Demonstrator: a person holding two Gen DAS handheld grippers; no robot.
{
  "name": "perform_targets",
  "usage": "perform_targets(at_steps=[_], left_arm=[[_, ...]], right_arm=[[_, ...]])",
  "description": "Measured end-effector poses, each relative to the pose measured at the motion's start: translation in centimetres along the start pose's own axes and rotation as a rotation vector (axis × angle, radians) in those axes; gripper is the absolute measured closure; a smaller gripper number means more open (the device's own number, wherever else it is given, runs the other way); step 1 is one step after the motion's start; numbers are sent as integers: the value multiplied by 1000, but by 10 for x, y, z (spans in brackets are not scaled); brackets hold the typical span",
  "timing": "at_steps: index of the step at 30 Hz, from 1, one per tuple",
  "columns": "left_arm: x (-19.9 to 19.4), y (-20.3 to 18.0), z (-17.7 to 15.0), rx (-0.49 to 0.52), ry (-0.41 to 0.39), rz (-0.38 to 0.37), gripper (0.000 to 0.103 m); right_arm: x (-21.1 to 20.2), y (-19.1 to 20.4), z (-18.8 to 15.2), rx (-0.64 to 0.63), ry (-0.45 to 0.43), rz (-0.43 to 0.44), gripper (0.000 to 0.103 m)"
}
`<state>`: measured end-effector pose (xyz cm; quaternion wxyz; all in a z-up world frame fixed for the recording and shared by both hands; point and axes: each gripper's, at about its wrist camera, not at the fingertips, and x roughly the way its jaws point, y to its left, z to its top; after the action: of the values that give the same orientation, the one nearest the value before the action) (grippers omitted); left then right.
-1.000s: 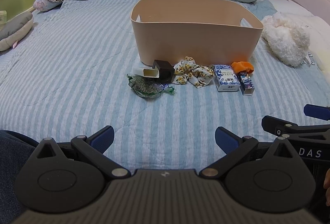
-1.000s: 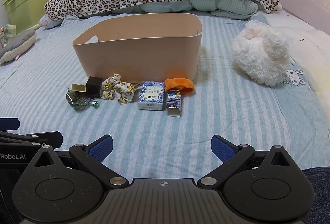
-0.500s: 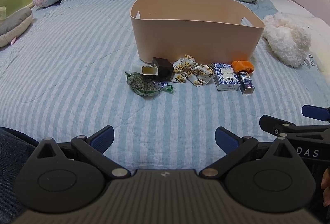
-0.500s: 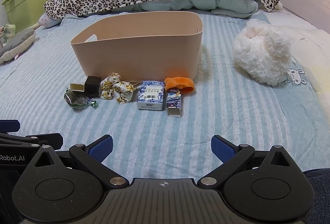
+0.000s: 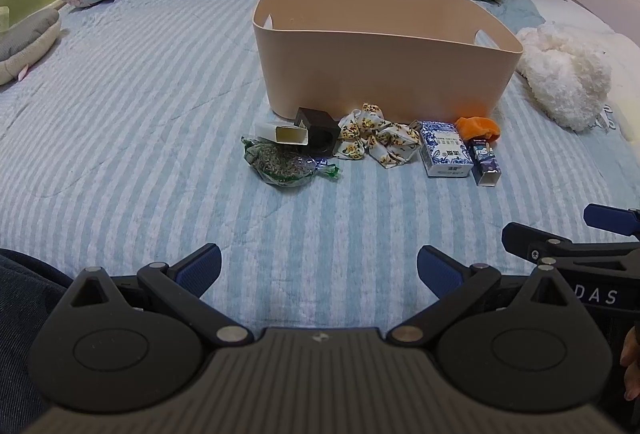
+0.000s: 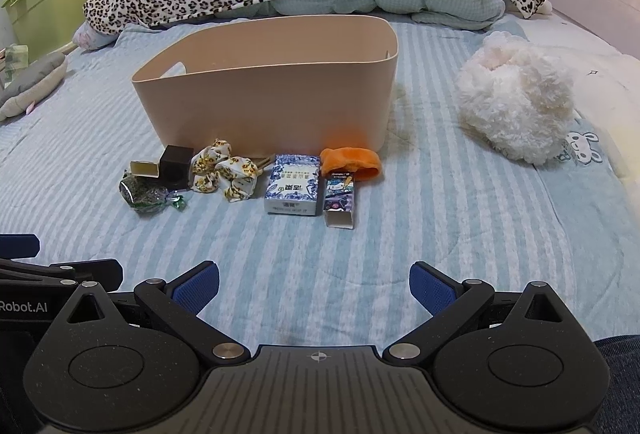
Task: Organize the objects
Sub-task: 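Move both tools toward the items in front of the beige basket, then grasp the cartoon card box with the right tool while the left grasps the green bag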
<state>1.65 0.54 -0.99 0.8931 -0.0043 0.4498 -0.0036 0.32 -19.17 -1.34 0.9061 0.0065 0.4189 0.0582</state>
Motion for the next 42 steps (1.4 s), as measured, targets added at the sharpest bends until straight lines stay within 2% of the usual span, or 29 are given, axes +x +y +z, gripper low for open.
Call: perform_targets(at_steps=[17,26,32,39,42], left_arm=[[44,24,32,-17,18,36,0],[86,46,42,-15,24,51,0],[107,61,46,-48,29,23,0],[119,57,54,-15,1,-5,0],[128,56,55,-24,17,-41,0]], right_arm=[[37,-4,31,-23,22,-57,0],[68,-16,41,-15,45,-115,0],[93,-17,37,-68,72,-174,0],[115,-13,38,-102,85,-182,0],[121,-14,39,-92,74,-183,3]])
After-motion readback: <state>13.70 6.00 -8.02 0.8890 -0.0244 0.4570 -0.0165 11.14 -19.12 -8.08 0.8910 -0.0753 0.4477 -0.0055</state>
